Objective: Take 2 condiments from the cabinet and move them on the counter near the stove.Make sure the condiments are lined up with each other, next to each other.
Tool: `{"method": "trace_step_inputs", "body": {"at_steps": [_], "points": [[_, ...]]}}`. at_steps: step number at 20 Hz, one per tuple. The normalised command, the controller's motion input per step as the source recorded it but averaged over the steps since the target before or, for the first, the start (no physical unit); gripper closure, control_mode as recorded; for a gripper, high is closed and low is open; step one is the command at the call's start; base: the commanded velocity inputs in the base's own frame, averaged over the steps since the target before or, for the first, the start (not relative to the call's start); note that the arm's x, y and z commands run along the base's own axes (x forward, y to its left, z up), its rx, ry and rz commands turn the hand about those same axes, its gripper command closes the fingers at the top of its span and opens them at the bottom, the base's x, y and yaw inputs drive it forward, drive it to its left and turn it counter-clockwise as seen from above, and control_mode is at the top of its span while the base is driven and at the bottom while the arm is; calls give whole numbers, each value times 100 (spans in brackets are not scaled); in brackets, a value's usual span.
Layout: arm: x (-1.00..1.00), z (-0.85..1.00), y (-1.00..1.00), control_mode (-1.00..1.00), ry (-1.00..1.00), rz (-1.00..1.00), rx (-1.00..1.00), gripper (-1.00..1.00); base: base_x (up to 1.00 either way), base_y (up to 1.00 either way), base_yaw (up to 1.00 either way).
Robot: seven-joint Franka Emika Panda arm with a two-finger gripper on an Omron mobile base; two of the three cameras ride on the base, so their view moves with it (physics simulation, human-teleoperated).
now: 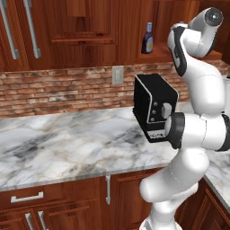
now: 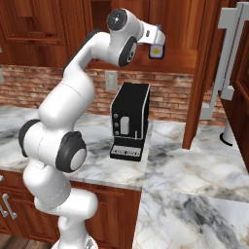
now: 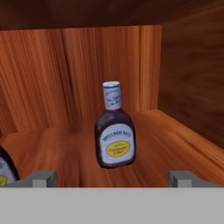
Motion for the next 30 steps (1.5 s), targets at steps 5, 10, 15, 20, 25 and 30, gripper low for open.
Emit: {"method": "trace_step_inputs", "body": {"at_steps": [5,10,15,20,25,30], "points": [[18,0,0,-100,0,0,0,-100,0,0,0],[21,0,0,-100,0,0,0,-100,0,0,0],[20,0,-1,-100,0,0,-1,-100,0,0,0],[18,0,0,-100,0,0,-2,-100,0,0,0],[12,0,-6,-100,0,0,-3,-100,0,0,0],[13,0,-6,-100,0,0,-3,-100,0,0,0]]}}
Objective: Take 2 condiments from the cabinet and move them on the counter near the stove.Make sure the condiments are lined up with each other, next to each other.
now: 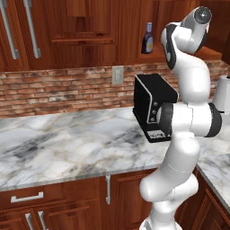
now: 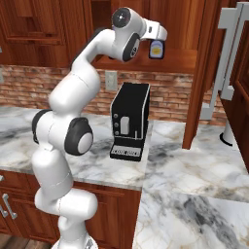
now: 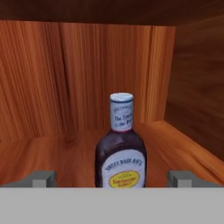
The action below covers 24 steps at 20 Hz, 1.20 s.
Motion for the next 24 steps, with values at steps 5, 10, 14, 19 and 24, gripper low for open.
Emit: {"method": "trace_step_inputs", "body": {"at_steps": [5,10,14,19,24], "points": [[17,0,0,-100,0,0,-2,-100,0,0,0],[15,1,-9,-100,0,0,0,-100,0,0,0],[18,1,-16,-100,0,0,0,-100,0,0,0],[24,0,-13,-100,0,0,0,-100,0,0,0],[35,2,-4,-100,0,0,0,-100,0,0,0]]}}
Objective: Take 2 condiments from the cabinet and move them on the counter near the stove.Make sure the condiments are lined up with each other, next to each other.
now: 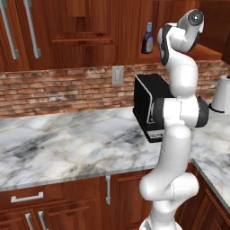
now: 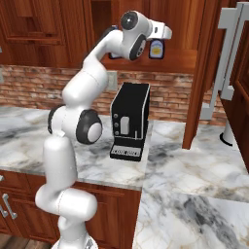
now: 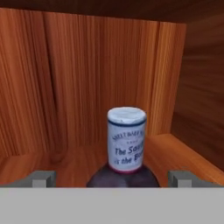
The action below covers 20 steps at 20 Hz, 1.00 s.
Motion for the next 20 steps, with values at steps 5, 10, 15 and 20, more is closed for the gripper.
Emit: {"method": "trace_step_inputs", "body": {"at_steps": [5,10,15,20], "points": [[29,2,-10,-100,0,0,0,-100,0,0,0],[26,0,-18,-100,0,0,0,-100,0,0,0],[23,2,-14,-100,0,0,0,100,0,0,0],[18,2,-8,-100,0,0,0,100,0,0,0]]}}
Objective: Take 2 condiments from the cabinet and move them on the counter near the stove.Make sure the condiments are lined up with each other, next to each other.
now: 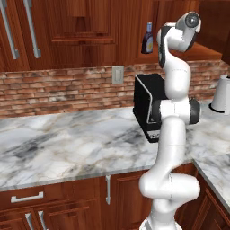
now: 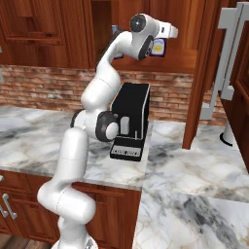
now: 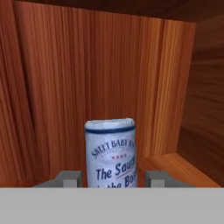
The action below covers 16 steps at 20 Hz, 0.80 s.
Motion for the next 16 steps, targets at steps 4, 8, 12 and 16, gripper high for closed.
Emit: {"method": "trace_step_inputs", "body": {"at_steps": [4,8,12,16], "points": [[-24,19,-20,-100,0,0,0,100,0,0,0],[-86,16,-3,-100,0,0,0,100,0,0,0],[-100,0,5,-100,0,0,0,100,0,0,0],[-100,0,11,-100,0,0,0,100,0,0,0]]}}
